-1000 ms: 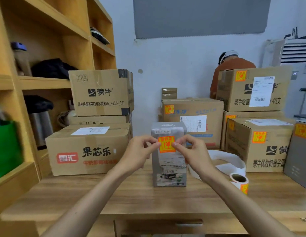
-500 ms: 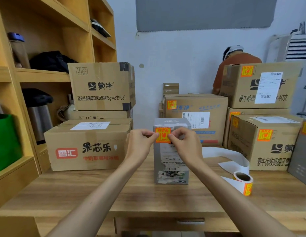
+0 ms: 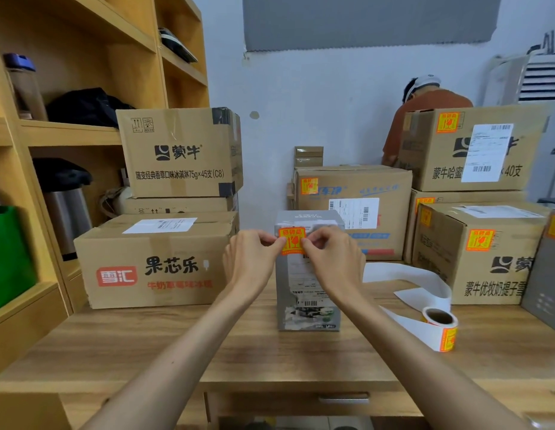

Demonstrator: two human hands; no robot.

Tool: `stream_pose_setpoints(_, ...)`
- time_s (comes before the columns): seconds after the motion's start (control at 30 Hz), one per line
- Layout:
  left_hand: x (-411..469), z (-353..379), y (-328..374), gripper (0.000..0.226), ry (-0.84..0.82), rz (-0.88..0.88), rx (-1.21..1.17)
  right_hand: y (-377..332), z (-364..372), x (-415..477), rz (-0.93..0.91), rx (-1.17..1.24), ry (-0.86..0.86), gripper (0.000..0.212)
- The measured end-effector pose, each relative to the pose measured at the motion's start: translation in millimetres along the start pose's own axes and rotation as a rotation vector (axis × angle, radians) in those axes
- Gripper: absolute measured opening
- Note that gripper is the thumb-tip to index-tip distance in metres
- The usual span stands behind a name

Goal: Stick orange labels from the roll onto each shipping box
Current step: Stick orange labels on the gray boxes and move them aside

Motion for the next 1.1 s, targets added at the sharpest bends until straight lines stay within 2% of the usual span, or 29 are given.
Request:
stream_pose_setpoints(0.37, 0.5, 0.5, -0.5, 0.019, 0.016, 0.046, -0.005, -2.8, 1.1, 0.0, -0.073, -0.105, 0.032, 0.017)
stream_pose_setpoints(0.43, 2.1, -0.3, -2.7, 0.020, 0.027, 0.070, 0.004, -5.2, -2.0, 0.5, -0.143, -0.167, 0.064, 0.019)
stream_pose_setpoints(0.57, 10.3, -5.2, -5.2, 0.029, 0.023, 0.199, -0.025, -11.3, -15.1, 6.6, -0.411, -0.208, 0.201, 0.025)
stream_pose_setpoints(0.63, 16.1, -6.4, -2.2, 0.045, -0.051, 0.271, -0.076, -7.5, -15.1, 17.3, -0.466, -0.183, 0.158, 0.030)
stream_pose_setpoints(0.7, 22.9, -5.7, 0.2, 0.050, -0.138, 0.290, -0.121, -1.1, -11.0, 29.1, -0.456, -0.135, 0.035, 0.037)
stream_pose_setpoints(0.83, 30.9, -0.8, 0.3, 0.036, -0.226, 0.276, -0.134, 8.1, -1.6, 40.7, -0.400, -0.046, -0.120, 0.039)
stream_pose_setpoints(0.93, 34.6, 3.7, -3.7, 0.027, -0.219, 0.245, -0.220, 11.2, 2.2, 41.9, -0.340, 0.034, -0.122, 0.032)
stream_pose_setpoints(1.1, 36.7, 4.2, -7.7, 0.026, -0.246, 0.239, -0.285, 12.6, 3.6, 40.2, -0.332, 0.091, -0.138, 0.029)
Point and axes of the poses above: each hand's wrist, its own x-axis towards the middle knuckle, its own z-axis out of the palm, y = z × x, the point moved 5 cm from there along x, towards the middle knuckle, and after that the axes turned 2 degrees about x, right-handed, at the moved point
